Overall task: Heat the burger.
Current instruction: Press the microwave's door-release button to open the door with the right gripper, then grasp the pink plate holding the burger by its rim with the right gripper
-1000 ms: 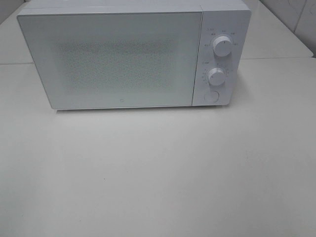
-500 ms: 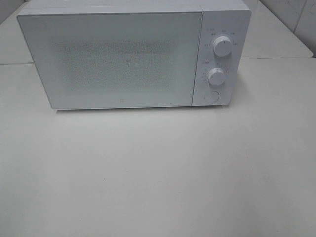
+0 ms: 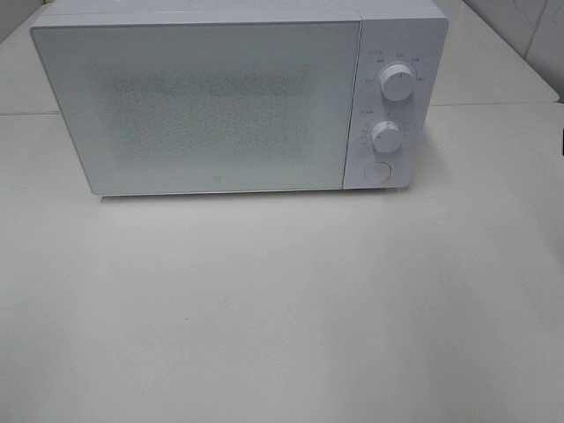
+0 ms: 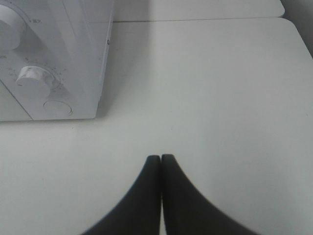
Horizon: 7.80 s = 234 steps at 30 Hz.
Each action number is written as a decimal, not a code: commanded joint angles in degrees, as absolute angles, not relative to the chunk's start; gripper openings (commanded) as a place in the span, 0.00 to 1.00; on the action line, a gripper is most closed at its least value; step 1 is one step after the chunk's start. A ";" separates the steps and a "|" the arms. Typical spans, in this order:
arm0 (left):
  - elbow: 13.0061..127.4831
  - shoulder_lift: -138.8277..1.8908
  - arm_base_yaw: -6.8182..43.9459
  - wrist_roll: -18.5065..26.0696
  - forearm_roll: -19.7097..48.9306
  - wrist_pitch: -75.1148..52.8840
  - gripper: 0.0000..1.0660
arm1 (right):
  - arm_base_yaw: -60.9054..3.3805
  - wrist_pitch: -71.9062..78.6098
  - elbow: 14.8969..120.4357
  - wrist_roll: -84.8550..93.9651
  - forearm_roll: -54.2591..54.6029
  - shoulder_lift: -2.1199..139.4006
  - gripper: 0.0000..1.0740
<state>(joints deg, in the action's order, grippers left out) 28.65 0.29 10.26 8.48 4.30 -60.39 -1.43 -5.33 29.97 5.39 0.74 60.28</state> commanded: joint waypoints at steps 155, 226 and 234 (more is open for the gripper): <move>28.48 1.49 10.14 7.96 4.47 -59.59 0.00 | -19.02 31.68 49.45 -68.35 -11.92 109.38 0.02; 28.48 1.49 10.14 7.96 4.47 -59.59 0.00 | -19.54 -20.45 47.73 22.98 12.26 96.66 0.09; 28.48 1.49 10.14 7.96 4.47 -59.59 0.00 | -20.97 -22.92 48.41 47.10 30.60 96.66 0.11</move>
